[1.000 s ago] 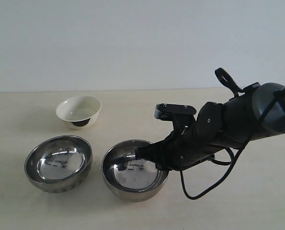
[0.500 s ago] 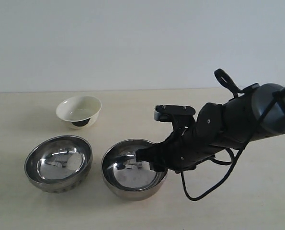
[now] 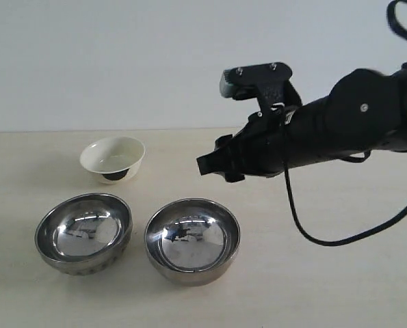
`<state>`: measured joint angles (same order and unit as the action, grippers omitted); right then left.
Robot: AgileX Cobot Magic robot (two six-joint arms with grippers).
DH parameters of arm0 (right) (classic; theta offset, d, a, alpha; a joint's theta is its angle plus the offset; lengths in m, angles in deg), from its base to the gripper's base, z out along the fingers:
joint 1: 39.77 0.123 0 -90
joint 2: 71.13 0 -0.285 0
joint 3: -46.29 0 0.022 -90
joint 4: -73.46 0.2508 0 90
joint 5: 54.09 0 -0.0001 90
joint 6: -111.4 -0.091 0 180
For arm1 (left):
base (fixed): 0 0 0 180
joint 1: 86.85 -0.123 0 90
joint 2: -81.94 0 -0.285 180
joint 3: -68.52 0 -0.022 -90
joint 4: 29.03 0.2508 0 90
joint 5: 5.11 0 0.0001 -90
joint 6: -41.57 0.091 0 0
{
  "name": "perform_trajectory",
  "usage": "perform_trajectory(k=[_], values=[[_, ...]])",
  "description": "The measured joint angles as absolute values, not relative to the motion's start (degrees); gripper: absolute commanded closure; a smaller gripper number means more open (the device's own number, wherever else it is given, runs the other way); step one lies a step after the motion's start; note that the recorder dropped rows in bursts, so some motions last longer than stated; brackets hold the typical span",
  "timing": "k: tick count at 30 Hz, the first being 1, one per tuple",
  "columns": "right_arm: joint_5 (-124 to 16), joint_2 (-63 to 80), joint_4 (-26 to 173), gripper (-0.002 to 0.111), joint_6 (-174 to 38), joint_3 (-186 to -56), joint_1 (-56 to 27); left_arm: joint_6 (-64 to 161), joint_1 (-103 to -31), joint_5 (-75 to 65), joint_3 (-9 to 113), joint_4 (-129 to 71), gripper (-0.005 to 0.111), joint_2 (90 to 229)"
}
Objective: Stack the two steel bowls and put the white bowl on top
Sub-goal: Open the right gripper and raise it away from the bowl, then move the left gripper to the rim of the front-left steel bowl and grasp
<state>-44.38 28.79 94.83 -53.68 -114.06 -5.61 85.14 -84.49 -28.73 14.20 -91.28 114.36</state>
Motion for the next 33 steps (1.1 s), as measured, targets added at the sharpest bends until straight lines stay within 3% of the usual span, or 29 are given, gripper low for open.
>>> perform_trajectory(k=[11,13,18,20,33], values=[[-34.1,19.4,94.1,0.056,-55.1,-114.1,-7.6,85.5,-84.5,-26.3,17.1,-91.3,0.102,140.7],[-32.9,18.1,93.4,0.056,-55.1,-114.1,-7.7,86.0,-84.5,-26.3,19.0,-90.9,0.094,145.2],[-30.7,15.7,91.9,0.056,-55.2,-114.1,-7.7,86.3,-84.5,-26.3,23.5,-90.7,0.053,153.2],[-30.4,15.3,91.5,0.056,-55.2,-114.1,-7.7,86.3,-84.5,-26.3,24.8,-90.7,0.047,155.1],[-28.7,15.2,89.4,0.056,-55.3,-114.1,-7.7,84.9,-84.5,-26.1,30.3,-86.1,0.048,168.1]])
